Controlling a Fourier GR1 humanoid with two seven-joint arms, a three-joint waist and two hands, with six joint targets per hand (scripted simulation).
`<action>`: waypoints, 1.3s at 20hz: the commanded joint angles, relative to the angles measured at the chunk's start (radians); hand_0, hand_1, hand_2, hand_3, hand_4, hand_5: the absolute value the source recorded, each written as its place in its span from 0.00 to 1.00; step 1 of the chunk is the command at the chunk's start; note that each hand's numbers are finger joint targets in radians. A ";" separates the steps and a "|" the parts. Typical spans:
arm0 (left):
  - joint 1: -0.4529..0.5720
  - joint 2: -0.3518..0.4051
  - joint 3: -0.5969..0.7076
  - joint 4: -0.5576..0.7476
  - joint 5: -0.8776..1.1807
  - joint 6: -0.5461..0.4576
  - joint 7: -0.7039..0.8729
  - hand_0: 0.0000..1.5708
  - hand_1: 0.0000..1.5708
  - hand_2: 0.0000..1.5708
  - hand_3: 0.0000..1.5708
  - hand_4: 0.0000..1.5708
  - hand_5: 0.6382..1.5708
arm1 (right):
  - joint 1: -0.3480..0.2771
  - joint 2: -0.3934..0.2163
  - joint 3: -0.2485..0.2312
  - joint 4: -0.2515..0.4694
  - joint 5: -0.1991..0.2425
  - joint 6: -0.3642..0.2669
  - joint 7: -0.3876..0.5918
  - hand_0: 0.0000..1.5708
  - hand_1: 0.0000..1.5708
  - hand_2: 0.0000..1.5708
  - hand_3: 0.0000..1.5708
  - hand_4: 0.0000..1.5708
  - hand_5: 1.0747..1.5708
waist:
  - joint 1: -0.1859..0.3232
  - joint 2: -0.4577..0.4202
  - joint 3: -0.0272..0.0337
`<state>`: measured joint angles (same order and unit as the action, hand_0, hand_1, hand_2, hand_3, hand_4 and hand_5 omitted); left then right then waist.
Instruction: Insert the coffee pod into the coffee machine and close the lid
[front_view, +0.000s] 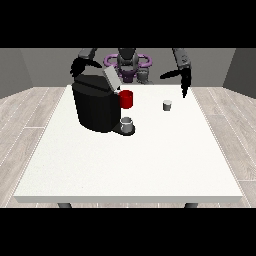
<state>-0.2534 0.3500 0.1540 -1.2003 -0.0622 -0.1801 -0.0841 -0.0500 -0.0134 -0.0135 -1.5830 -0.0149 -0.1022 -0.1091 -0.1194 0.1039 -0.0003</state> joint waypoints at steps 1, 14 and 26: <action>-0.057 0.022 0.015 0.133 -0.055 0.027 -0.082 0.00 0.00 0.00 0.00 0.00 1.00 | -0.076 -0.010 -0.018 -0.006 -0.003 -0.009 0.000 0.00 0.00 0.00 0.00 0.08 1.00 | -0.018 0.086 -0.0003; -0.157 0.007 -0.078 0.328 -0.220 0.030 -0.062 0.00 0.00 0.29 0.00 0.00 1.00 | -0.074 0.012 0.019 0.097 0.021 -0.084 0.070 0.00 0.00 0.00 0.00 0.24 1.00 | 0.027 -0.007 0.0002; -0.221 0.060 -0.099 0.484 -0.369 0.130 -0.129 0.38 0.38 0.46 0.30 0.00 1.00 | -0.118 -0.009 -0.013 0.175 0.041 -0.060 0.015 0.00 0.00 0.00 0.00 0.23 1.00 | -0.013 0.095 0.0000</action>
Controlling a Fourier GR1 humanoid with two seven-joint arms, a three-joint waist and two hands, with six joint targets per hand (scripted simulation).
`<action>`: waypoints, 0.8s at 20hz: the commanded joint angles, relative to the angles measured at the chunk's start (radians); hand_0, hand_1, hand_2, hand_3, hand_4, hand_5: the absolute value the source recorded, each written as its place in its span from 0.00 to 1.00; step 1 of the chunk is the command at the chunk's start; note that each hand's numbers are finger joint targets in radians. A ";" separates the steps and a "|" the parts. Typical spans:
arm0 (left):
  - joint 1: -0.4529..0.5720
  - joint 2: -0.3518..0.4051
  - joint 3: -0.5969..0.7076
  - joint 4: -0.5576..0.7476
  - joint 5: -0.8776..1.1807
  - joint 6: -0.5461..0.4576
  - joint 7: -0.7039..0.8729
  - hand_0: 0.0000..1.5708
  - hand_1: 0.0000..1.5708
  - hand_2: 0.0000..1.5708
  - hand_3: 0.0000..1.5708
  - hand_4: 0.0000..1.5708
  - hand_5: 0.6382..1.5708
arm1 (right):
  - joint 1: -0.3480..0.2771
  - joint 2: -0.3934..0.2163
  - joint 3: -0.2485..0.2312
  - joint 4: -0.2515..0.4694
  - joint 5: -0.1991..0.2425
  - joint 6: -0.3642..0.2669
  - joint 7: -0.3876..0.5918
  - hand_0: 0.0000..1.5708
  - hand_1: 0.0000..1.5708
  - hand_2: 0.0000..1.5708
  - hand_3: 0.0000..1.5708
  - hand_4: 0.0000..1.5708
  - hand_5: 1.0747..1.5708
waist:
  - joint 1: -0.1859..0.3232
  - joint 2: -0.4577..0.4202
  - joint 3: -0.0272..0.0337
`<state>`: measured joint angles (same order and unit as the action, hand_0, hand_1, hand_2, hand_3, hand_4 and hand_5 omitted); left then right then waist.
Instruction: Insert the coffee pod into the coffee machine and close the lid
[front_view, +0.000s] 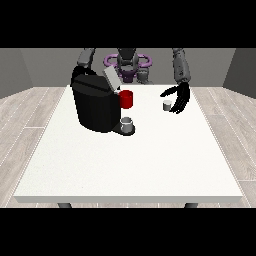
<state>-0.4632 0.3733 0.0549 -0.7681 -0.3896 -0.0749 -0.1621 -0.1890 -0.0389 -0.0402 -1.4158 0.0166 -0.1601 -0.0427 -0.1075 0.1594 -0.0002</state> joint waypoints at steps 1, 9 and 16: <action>0.005 0.015 -0.029 0.043 -0.066 0.014 -0.037 0.36 0.36 0.44 0.26 0.00 1.00 | 0.008 -0.005 0.010 0.011 0.018 -0.004 0.025 0.00 0.00 0.00 0.00 0.25 1.00 | 0.003 -0.028 0.0000; -0.048 0.017 0.005 0.115 -0.138 0.206 -0.141 0.46 0.46 0.55 0.41 0.15 1.00 | -0.030 -0.015 -0.014 0.006 -0.020 0.019 0.017 0.00 0.00 0.00 0.00 0.28 1.00 | -0.025 0.033 -0.0003; -0.067 -0.017 -0.014 0.183 -0.203 0.261 -0.160 0.62 0.62 0.69 0.55 0.21 1.00 | -0.022 0.015 0.015 0.003 -0.002 -0.010 0.032 0.00 0.00 0.00 0.00 0.33 1.00 | -0.031 0.004 -0.0002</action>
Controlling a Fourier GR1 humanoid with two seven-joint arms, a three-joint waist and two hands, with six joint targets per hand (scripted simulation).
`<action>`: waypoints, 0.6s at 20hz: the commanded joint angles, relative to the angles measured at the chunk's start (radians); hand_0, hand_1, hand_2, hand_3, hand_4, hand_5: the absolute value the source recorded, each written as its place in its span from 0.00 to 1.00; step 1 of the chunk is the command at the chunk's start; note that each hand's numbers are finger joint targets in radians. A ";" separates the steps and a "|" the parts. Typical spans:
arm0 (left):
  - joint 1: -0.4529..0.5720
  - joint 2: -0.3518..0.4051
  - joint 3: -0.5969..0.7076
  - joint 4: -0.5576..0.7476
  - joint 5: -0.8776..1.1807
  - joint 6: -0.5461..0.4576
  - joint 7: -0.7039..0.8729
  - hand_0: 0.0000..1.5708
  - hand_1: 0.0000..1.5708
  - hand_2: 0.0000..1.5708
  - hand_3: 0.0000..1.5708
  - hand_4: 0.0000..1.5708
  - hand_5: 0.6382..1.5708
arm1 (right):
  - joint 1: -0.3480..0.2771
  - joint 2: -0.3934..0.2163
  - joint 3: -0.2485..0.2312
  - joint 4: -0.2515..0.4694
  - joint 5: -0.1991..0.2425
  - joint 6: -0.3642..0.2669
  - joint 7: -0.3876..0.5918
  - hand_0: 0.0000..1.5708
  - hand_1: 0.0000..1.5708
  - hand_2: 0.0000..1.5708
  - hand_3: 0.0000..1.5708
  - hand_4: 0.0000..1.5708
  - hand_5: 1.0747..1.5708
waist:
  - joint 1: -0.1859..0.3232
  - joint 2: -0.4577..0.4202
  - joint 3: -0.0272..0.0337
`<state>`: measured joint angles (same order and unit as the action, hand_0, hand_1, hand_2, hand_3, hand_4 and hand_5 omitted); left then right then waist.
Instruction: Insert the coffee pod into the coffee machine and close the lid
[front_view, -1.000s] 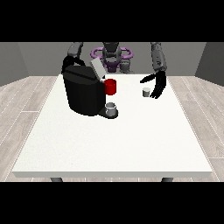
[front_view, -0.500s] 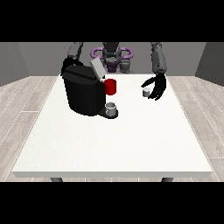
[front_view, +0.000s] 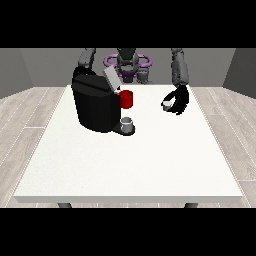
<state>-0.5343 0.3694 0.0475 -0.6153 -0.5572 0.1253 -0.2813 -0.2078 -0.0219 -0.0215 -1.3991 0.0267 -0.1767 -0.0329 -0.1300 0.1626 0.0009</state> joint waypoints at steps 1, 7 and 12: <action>-0.040 0.035 0.013 0.058 -0.035 0.041 -0.041 0.63 0.63 0.70 0.55 0.18 1.00 | -0.012 0.017 0.019 -0.022 0.003 -0.002 -0.006 0.00 0.00 0.00 0.00 0.33 1.00 | -0.028 0.044 -0.0014; -0.066 0.040 0.004 0.088 -0.075 0.041 -0.031 0.75 0.75 0.82 0.75 0.26 1.00 | -0.016 -0.022 -0.012 -0.022 -0.039 0.028 0.008 0.00 0.00 0.00 0.00 0.32 1.00 | -0.035 0.026 -0.0013; -0.079 -0.004 -0.047 0.012 -0.088 -0.038 -0.070 0.93 0.93 0.93 0.90 0.39 1.00 | -0.033 -0.005 -0.044 0.069 -0.048 -0.005 0.004 0.00 0.00 0.00 0.00 0.27 1.00 | 0.027 -0.043 -0.0009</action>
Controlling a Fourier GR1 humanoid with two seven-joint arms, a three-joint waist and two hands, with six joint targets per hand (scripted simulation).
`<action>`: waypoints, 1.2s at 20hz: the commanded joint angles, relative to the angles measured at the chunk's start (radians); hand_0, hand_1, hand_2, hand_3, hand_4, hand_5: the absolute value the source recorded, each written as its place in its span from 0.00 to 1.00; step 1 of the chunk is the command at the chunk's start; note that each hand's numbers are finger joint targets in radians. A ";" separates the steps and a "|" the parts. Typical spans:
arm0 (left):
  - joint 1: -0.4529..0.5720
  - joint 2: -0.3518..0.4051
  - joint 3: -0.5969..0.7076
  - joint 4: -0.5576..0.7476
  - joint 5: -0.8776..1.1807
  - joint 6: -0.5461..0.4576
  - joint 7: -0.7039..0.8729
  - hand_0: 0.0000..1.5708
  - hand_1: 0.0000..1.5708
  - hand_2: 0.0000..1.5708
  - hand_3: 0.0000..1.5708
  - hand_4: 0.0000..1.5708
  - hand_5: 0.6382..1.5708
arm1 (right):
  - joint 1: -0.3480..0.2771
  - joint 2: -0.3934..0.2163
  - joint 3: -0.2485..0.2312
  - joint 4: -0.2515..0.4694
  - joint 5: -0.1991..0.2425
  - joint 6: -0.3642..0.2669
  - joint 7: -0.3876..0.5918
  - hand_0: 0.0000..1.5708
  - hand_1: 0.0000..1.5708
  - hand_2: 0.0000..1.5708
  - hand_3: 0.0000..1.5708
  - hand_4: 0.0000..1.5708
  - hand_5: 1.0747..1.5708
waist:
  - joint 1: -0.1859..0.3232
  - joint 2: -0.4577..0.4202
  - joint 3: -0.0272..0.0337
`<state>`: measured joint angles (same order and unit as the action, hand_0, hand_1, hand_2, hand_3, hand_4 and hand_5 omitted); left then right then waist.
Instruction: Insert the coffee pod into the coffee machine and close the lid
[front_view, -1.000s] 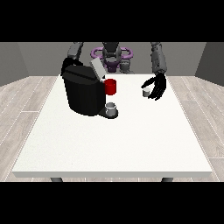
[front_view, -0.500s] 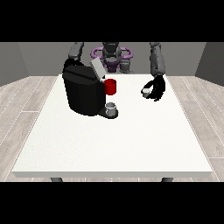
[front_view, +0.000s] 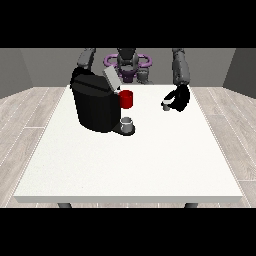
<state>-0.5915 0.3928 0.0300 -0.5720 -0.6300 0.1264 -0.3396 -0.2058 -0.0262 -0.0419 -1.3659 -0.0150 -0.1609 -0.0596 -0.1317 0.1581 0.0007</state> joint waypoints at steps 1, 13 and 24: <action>-0.044 -0.005 -0.025 -0.050 -0.001 -0.085 -0.030 0.94 0.94 0.94 0.90 0.40 1.00 | 0.003 -0.001 -0.026 0.062 -0.006 -0.010 -0.016 0.00 0.00 0.00 0.00 0.26 1.00 | 0.025 -0.047 -0.0004; -0.195 -0.054 -0.027 -0.141 -0.004 -0.207 0.105 0.79 0.79 0.84 0.82 0.36 1.00 | -0.059 -0.015 -0.029 0.133 -0.013 0.001 0.010 0.00 0.00 0.00 0.00 0.31 1.00 | 0.019 -0.084 -0.0006; -0.391 0.068 0.066 -0.111 0.018 -0.275 0.168 0.68 0.68 0.78 0.78 0.33 1.00 | -0.048 -0.014 0.036 0.049 -0.014 0.045 0.021 0.00 0.00 0.00 0.00 0.30 1.00 | -0.107 -0.045 -0.0008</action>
<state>-0.9210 0.4339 0.0732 -0.6917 -0.6156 -0.1268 -0.2084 -0.2491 -0.0365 -0.0281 -1.2858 -0.0412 -0.1204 -0.0744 -0.1999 0.1196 0.0001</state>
